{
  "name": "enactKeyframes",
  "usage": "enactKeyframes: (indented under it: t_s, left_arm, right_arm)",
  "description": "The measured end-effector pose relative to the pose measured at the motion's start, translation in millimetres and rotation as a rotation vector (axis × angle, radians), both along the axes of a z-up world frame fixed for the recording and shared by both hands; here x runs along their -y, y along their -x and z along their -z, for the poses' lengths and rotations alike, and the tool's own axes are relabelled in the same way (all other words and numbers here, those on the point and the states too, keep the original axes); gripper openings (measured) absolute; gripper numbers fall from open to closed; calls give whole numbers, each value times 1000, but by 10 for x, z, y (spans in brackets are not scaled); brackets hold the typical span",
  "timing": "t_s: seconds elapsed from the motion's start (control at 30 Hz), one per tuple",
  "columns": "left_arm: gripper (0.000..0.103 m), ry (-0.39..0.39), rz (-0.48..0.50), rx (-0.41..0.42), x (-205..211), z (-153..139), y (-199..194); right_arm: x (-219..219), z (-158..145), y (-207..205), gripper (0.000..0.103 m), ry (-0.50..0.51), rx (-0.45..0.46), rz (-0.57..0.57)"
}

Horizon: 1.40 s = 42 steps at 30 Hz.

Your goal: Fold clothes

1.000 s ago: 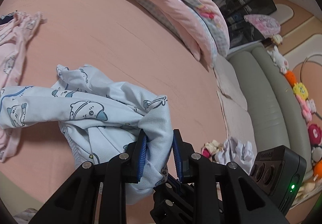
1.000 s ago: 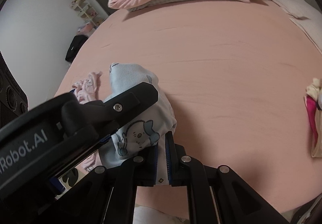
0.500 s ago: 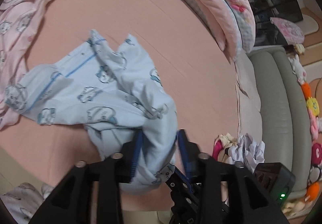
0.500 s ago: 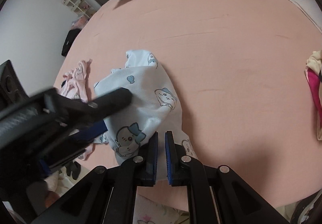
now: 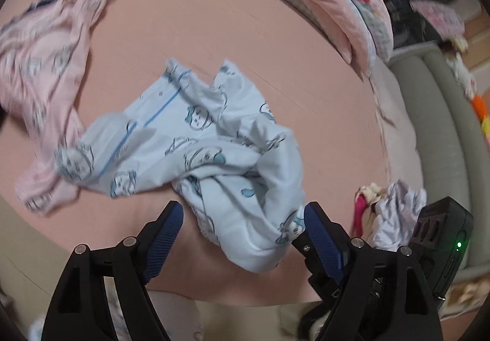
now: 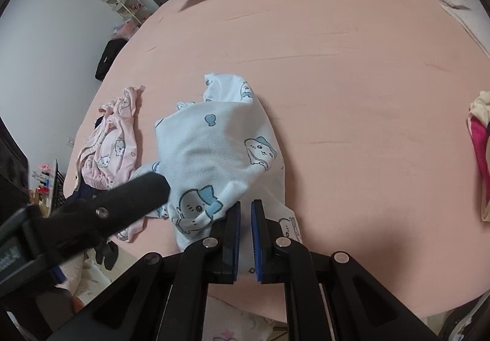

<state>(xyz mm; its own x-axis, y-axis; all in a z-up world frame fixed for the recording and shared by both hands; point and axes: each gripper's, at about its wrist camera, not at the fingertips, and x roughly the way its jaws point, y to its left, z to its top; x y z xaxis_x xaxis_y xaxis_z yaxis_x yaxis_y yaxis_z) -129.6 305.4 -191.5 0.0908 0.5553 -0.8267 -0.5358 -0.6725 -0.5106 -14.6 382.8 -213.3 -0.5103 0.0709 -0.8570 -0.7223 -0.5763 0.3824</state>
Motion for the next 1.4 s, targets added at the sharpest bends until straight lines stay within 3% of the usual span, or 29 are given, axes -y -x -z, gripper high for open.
enactKeyframes:
  t_s: [0.03, 0.2, 0.5, 0.77, 0.8, 0.83, 0.93, 1.03, 1.07, 1.13, 1.2, 1.4]
  left_arm:
    - [81, -7, -14, 16, 23, 34, 13]
    - [81, 18, -7, -84, 137, 55, 9]
    - [81, -52, 74, -144, 92, 243, -76]
    - [80, -173, 31, 0, 85, 497, 74]
    - [72, -190, 25, 19, 78, 516, 102]
    - [55, -209, 20, 40, 70, 537, 129]
    - [27, -212, 22, 117, 29, 663, 143]
    - [22, -197, 40, 115, -34, 699, 127]
    - [22, -198, 45, 113, -56, 698, 118]
    - [22, -204, 53, 106, -86, 680, 105]
    - [22, -206, 59, 102, -108, 676, 99]
    - [22, -236, 27, 108, -118, 674, 154]
  right_arm:
    - [2, -17, -6, 9, -8, 8, -4]
    - [-119, -54, 179, 9, -23, 24, -14]
    - [-212, -124, 381, 9, -89, 89, -33]
    - [-242, -76, 399, 9, -86, 108, 10]
    - [-258, -81, 381, 9, -88, 107, 18]
    - [-270, -82, 371, 9, -88, 107, 23]
    - [-259, -70, 369, 9, -104, 115, 23]
    - [-171, -89, 342, 9, -187, 156, -34]
    - [-136, -99, 321, 10, -224, 173, -46]
    - [-51, -104, 254, 33, -289, 197, -55]
    - [15, -79, 164, 50, -328, 231, -48]
    - [149, 115, -92, 52, -303, 226, -27]
